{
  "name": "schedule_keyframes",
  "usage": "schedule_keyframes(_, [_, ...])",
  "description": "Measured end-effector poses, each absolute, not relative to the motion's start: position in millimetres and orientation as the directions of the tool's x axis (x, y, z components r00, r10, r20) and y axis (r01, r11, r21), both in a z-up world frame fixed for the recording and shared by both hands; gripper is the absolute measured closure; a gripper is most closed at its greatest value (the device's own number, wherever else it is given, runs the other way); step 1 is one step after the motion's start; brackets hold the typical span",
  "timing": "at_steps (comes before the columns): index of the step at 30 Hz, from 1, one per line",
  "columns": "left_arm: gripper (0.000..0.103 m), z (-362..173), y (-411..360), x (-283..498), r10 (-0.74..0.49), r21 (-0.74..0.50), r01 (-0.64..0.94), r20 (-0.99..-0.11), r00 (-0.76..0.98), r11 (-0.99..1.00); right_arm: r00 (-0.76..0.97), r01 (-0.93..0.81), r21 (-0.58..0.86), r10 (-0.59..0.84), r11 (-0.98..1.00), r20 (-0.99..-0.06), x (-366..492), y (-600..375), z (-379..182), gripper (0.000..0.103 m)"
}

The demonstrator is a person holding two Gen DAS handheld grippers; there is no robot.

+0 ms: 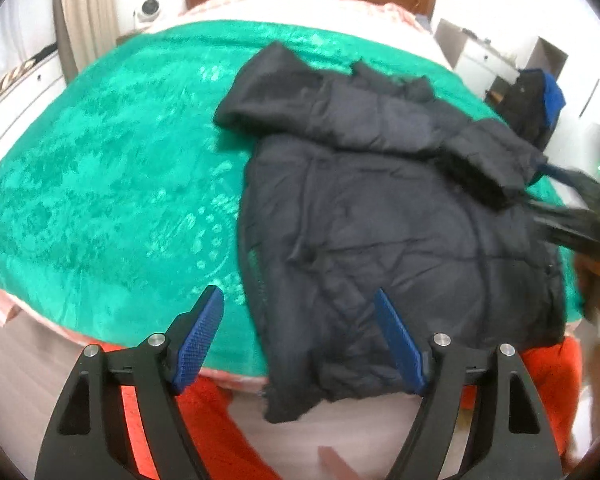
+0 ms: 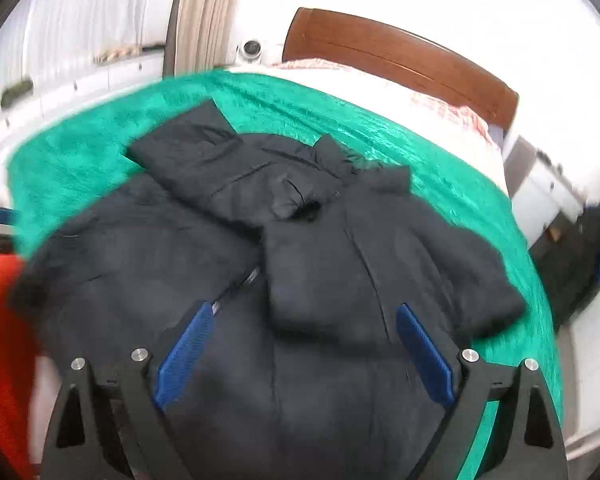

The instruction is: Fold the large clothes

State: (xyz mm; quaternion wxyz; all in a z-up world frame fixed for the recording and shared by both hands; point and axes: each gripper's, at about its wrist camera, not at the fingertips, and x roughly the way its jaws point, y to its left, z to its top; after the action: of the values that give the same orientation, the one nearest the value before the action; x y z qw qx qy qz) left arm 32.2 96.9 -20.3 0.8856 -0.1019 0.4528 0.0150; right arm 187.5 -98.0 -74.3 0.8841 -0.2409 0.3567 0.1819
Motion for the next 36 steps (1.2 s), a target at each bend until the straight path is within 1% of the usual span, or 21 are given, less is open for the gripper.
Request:
schedule_keyframes(1, [0.022, -21, 97, 30, -0.059, -0.16, -0.118, -0.802, 0.595, 0.98, 0.649, -0.489, -0.316, 0.097, 0.813, -0.755, 207, -88, -94, 0.018])
schedule_keyframes(2, [0.022, -24, 100, 30, -0.051, -0.152, -0.12, -0.801, 0.597, 0.981, 0.611, -0.478, -0.314, 0.054, 0.821, -0.789, 224, -87, -110, 0.032])
schedule_keyframes(3, [0.022, -27, 103, 26, -0.032, -0.134, -0.129, -0.804, 0.594, 0.983, 0.604, -0.462, -0.292, 0.056, 0.838, -0.795, 228, -90, -113, 0.053])
schedule_keyframes(4, [0.022, -28, 106, 23, -0.012, -0.117, -0.139, -0.807, 0.59, 0.983, 0.623, -0.419, -0.251, 0.075, 0.873, -0.778, 228, -102, -105, 0.065])
schedule_keyframes(7, [0.022, -29, 130, 9, 0.047, -0.083, -0.193, -0.808, 0.587, 0.978, 0.727, -0.235, -0.025, 0.158, 0.972, -0.669, 209, -187, -39, 0.067])
schedule_keyframes(9, [0.022, -37, 144, 3, 0.062, -0.084, -0.225, -0.816, 0.574, 0.971, 0.798, -0.115, 0.052, 0.124, 0.992, -0.59, 191, -254, 2, 0.067])
schedule_keyframes(11, [0.022, -43, 154, 0, 0.064, -0.093, -0.249, -0.827, 0.559, 0.964, 0.856, 0.046, 0.094, 0.009, 0.994, -0.517, 171, -335, 39, 0.067])
schedule_keyframes(13, [0.023, -47, 153, 3, 0.07, -0.087, -0.254, -0.831, 0.552, 0.963, 0.86, 0.253, 0.107, -0.173, 0.962, -0.48, 151, -422, 60, 0.067])
schedule_keyframes(15, [0.023, -46, 145, 10, 0.066, -0.087, -0.242, -0.826, 0.56, 0.966, 0.813, 0.383, 0.115, -0.275, 0.916, -0.514, 140, -481, 58, 0.068])
schedule_keyframes(18, [0.023, -43, 122, 24, 0.038, -0.09, -0.195, -0.82, 0.572, 0.977, 0.652, 0.553, 0.058, -0.389, 0.831, -0.651, 132, -551, 4, 0.069])
schedule_keyframes(20, [0.023, -42, 108, 31, 0.03, -0.071, -0.156, -0.823, 0.567, 0.985, 0.554, 0.615, 0.042, -0.395, 0.787, -0.733, 122, -575, -41, 0.07])
schedule_keyframes(22, [0.022, -38, 91, 40, 0.045, -0.021, -0.109, -0.824, 0.564, 0.994, 0.491, 0.66, 0.076, -0.353, 0.747, -0.797, 107, -587, -80, 0.069])
schedule_keyframes(24, [0.022, -30, 75, 50, 0.069, 0.044, -0.058, -0.817, 0.572, 0.997, 0.493, 0.687, 0.141, -0.315, 0.712, -0.811, 85, -589, -94, 0.067])
schedule_keyframes(25, [0.021, -26, 69, 56, 0.077, 0.07, -0.034, -0.811, 0.58, 0.997, 0.506, 0.688, 0.16, -0.309, 0.708, -0.805, 76, -583, -95, 0.062])
schedule_keyframes(26, [0.016, -21, 63, 63, 0.082, 0.096, -0.008, -0.802, 0.591, 0.995, 0.526, 0.676, 0.17, -0.308, 0.717, -0.793, 72, -570, -94, 0.058])
schedule_keyframes(28, [0.008, -9, 46, 83, 0.088, 0.151, 0.046, -0.77, 0.632, 0.987, 0.589, 0.623, 0.205, -0.28, 0.755, -0.758, 64, -550, -85, 0.033])
schedule_keyframes(29, [0.005, -5, 38, 91, 0.08, 0.168, 0.075, -0.757, 0.649, 0.983, 0.633, 0.588, 0.24, -0.255, 0.772, -0.731, 57, -535, -77, 0.028])
schedule_keyframes(30, [0.004, -1, 25, 105, 0.059, 0.188, 0.124, -0.745, 0.664, 0.974, 0.684, 0.541, 0.283, -0.219, 0.792, -0.696, 51, -510, -67, 0.019])
schedule_keyframes(31, [0.004, 1, 12, 119, 0.038, 0.208, 0.175, -0.74, 0.672, 0.962, 0.717, 0.503, 0.312, -0.187, 0.806, -0.672, 43, -497, -60, 0.014])
schedule_keyframes(33, [0.004, -2, -18, 145, 0.022, 0.273, 0.256, -0.723, 0.691, 0.927, 0.782, 0.394, 0.363, -0.1, 0.845, -0.616, 24, -455, -46, 0.012])
schedule_keyframes(36, [0.003, -21, -65, 186, 0.01, 0.376, 0.356, -0.7, 0.714, 0.855, 0.822, 0.26, 0.392, 0.01, 0.882, -0.569, 14, -377, -55, 0.012])
